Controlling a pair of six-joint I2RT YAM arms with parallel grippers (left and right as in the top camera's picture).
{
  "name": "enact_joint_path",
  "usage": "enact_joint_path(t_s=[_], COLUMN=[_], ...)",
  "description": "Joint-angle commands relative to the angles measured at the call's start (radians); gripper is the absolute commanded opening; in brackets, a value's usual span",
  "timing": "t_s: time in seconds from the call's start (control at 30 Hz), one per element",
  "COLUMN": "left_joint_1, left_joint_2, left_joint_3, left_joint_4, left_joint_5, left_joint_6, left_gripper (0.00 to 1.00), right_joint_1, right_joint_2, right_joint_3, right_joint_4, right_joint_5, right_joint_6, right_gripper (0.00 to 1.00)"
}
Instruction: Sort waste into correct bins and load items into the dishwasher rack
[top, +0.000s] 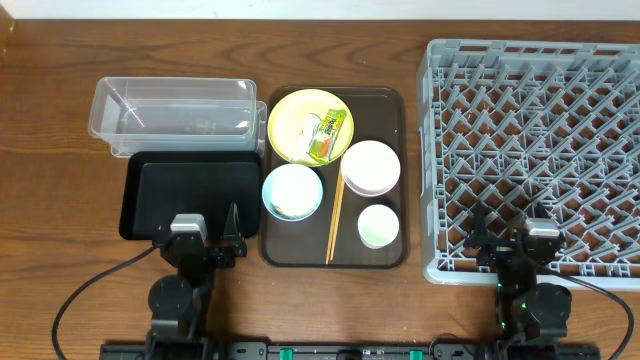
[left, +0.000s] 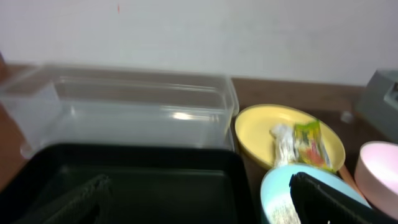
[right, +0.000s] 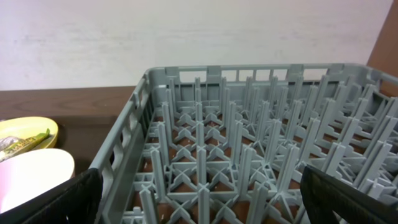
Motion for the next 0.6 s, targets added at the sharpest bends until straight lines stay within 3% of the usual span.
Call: enact_joint_path(t_s=[0.0, 0.23, 0.57], left_joint_1=[0.005, 0.005, 0.005], left_joint_2=[0.072, 0.362, 0.874], left_joint_3=[0.037, 0.270, 0.770], left_joint_4=[-0.084, -0.220, -0.580], left_joint_5=[-0.015, -0.011, 0.093], left_joint_6=[-0.063, -0.062, -0.063], left_gripper=[0.93, 0.93, 0.93], right_joint_1=[0.007, 0.007, 0.007], right_joint_2=[0.013, 0.190, 0.652], right_joint_3=[0.034, 0.187, 0.564], right_joint_4=[-0.044, -0.146, -0.396], right_joint_5=[-0.007, 0.037, 0.036], right_joint_6=[0.024, 0.024, 0.024], right_gripper=[0.99, 0.99, 0.99])
